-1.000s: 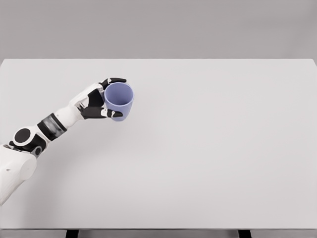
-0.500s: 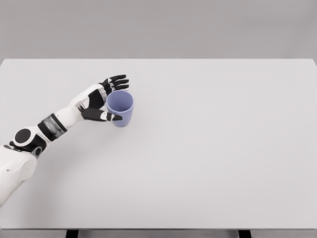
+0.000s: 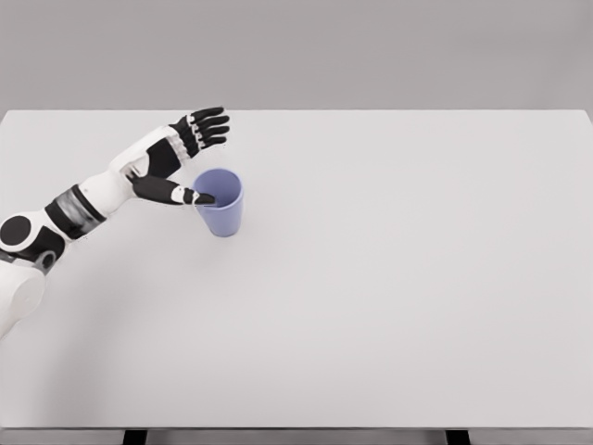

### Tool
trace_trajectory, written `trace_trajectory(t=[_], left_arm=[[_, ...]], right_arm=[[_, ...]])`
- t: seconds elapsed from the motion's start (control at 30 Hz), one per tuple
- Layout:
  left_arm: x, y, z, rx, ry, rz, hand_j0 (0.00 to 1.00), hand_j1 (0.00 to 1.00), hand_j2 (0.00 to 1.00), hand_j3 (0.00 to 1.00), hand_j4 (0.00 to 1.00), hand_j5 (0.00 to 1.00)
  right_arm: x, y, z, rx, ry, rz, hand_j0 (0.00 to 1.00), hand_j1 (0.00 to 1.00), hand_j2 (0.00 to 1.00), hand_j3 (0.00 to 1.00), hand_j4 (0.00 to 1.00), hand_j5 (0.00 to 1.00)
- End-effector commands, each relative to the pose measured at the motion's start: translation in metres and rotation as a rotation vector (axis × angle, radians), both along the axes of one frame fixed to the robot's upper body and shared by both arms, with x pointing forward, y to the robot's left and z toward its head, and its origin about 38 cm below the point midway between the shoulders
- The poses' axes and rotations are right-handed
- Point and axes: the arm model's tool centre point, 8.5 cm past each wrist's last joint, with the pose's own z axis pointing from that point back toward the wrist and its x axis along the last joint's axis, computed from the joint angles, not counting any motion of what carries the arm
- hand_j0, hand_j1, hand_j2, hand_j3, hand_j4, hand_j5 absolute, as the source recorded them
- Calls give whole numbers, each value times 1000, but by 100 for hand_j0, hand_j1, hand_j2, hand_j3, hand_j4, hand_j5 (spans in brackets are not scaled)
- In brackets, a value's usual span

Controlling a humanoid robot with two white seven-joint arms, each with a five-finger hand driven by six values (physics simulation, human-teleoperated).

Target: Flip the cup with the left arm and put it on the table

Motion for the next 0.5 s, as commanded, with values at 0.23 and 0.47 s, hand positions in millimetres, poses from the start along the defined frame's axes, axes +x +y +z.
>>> trace_trajectory(t=[0.23,0.47], left_arm=[[-4,108,36,572,-248,74,100,100,100,100,100,100],[-10,107,29,663,-333,16,100,100,100,100,100,100]], right_arm=[[0,0,0,0,0,0,100,100,100,100,100,100],[0,0,0,0,0,0,100,100,100,100,100,100]])
